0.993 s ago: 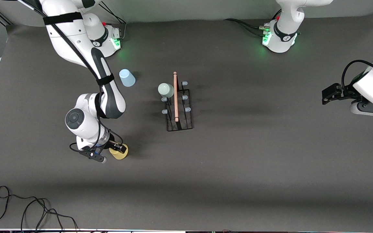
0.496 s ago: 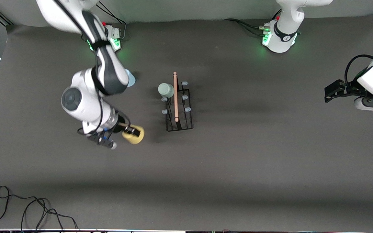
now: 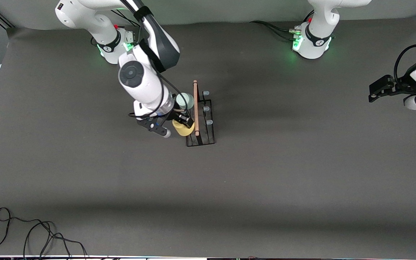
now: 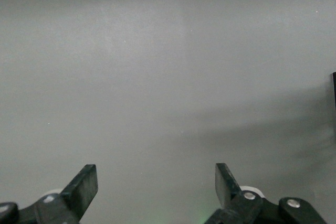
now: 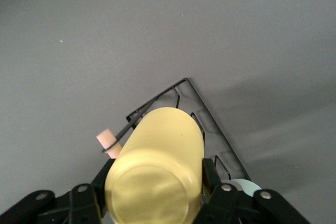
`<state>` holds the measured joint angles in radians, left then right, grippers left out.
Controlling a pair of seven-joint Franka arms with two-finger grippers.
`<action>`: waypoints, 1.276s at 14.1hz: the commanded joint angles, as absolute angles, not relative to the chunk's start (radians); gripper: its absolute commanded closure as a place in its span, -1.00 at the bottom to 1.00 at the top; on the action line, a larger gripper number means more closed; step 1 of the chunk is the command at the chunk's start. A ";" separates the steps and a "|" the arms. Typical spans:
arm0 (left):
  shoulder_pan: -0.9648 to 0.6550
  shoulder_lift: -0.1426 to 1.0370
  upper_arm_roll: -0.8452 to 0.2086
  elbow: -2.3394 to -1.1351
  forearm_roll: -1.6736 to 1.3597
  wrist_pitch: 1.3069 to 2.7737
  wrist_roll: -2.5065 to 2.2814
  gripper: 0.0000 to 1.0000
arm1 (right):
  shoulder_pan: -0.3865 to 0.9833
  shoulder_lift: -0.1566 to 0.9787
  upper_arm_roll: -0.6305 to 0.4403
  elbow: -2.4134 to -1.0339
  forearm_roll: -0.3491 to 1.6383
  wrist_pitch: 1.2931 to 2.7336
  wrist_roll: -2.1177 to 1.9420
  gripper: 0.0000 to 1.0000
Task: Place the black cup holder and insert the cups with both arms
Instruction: 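Carry the yellow cup to the rack and hang it on a peg, then open the right gripper and draw it back from the rack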
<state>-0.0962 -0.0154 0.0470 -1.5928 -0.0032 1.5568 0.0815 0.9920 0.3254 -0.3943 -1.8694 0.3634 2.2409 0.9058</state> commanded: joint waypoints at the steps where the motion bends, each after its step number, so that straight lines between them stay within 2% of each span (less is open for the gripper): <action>1: -0.098 -0.014 0.049 -1.542 0.009 1.500 0.077 -1.00 | 1.009 0.348 -0.405 -1.878 0.339 2.256 0.933 1.00; 4: -0.094 -0.014 0.052 -1.540 0.002 1.493 0.090 -1.00 | 1.009 0.376 -0.405 -1.878 0.339 2.279 0.933 1.00; 5: -0.095 -0.014 0.052 -1.540 0.002 1.493 0.091 -1.00 | 1.009 0.383 -0.403 -1.878 0.339 2.286 0.933 0.84; 6: -0.094 -0.014 0.052 -1.540 -0.003 1.494 0.091 -1.00 | 1.008 0.387 -0.403 -1.876 0.339 2.290 0.933 -0.46; 7: -0.094 -0.014 0.051 -1.542 -0.006 1.503 0.089 -1.00 | 1.006 0.387 -0.403 -1.875 0.339 2.289 0.933 -0.99; 10: -0.098 -0.014 0.046 -1.537 -0.006 1.514 0.071 -1.00 | 0.983 0.353 -0.431 -1.853 0.339 2.238 0.910 -1.00; 18: -0.095 -0.005 0.051 -1.545 0.009 1.516 0.094 -1.00 | 0.983 0.270 -0.785 -1.557 0.339 1.578 0.511 -1.00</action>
